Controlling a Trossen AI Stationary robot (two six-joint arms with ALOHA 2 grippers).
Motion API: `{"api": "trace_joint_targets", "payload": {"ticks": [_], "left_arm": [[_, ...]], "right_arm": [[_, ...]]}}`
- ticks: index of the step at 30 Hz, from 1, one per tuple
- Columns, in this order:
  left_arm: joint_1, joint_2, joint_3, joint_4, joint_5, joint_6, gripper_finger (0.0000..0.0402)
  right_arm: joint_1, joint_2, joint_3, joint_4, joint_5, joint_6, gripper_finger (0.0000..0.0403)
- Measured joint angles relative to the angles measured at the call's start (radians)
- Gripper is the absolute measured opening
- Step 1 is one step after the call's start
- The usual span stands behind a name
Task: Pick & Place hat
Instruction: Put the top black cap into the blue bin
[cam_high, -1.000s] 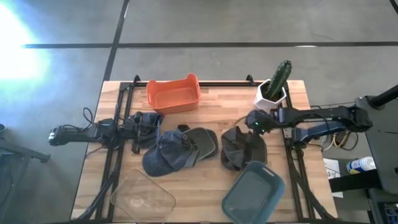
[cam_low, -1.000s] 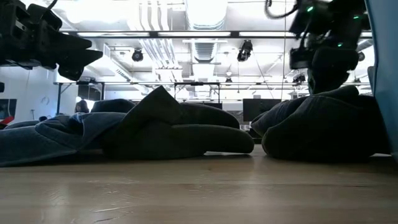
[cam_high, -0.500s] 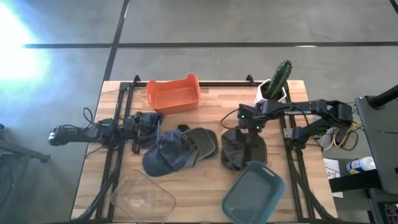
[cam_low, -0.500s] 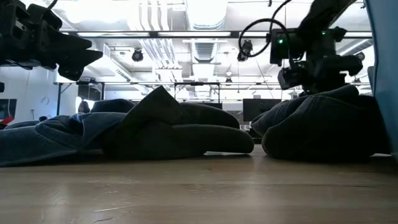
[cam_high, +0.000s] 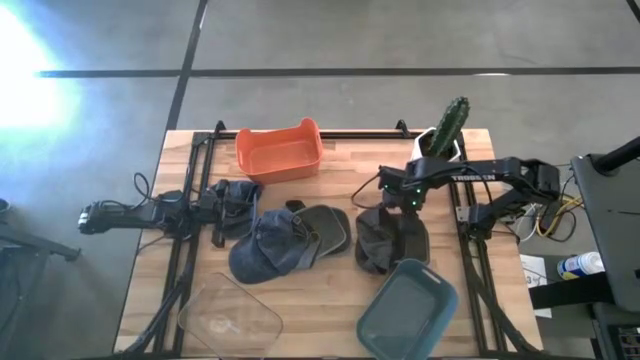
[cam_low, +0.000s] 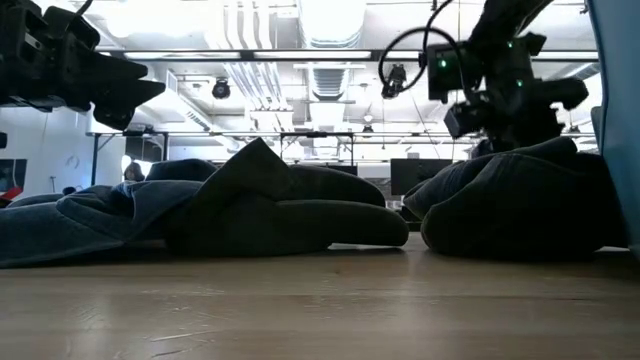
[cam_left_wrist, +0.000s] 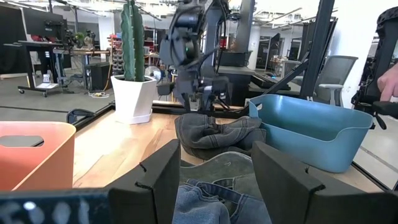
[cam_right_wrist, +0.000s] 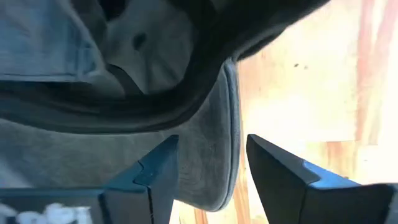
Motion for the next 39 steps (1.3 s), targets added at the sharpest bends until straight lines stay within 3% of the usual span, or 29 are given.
{"api": "trace_joint_targets", "payload": {"ticks": [6, 12, 18, 25, 31, 39], "left_arm": [[0.000, 0.000, 0.000, 0.000, 0.000, 0.000, 0.0193], [0.000, 0.000, 0.000, -0.007, 0.000, 0.000, 0.0193], [0.000, 0.000, 0.000, -0.008, 0.000, 0.000, 0.0193], [0.000, 0.000, 0.000, -0.009, 0.000, 0.000, 0.0193], [0.000, 0.000, 0.000, -0.010, 0.000, 0.000, 0.0193], [0.000, 0.000, 0.000, -0.011, 0.000, 0.000, 0.0193]], "right_arm": [[0.000, 0.025, -0.010, 0.000, 0.013, -0.002, 0.0180], [0.000, 0.024, 0.014, -0.033, -0.087, -0.006, 0.0163], [0.000, 0.047, 0.000, -0.045, -0.119, -0.001, 0.0110], [0.000, 0.078, 0.004, -0.035, -0.038, -0.016, 0.0034], [-0.003, 0.002, 0.113, -0.148, 0.049, -0.029, 0.0015], [-0.004, -0.093, 0.301, -0.296, 0.053, 0.062, 0.0015]]}}
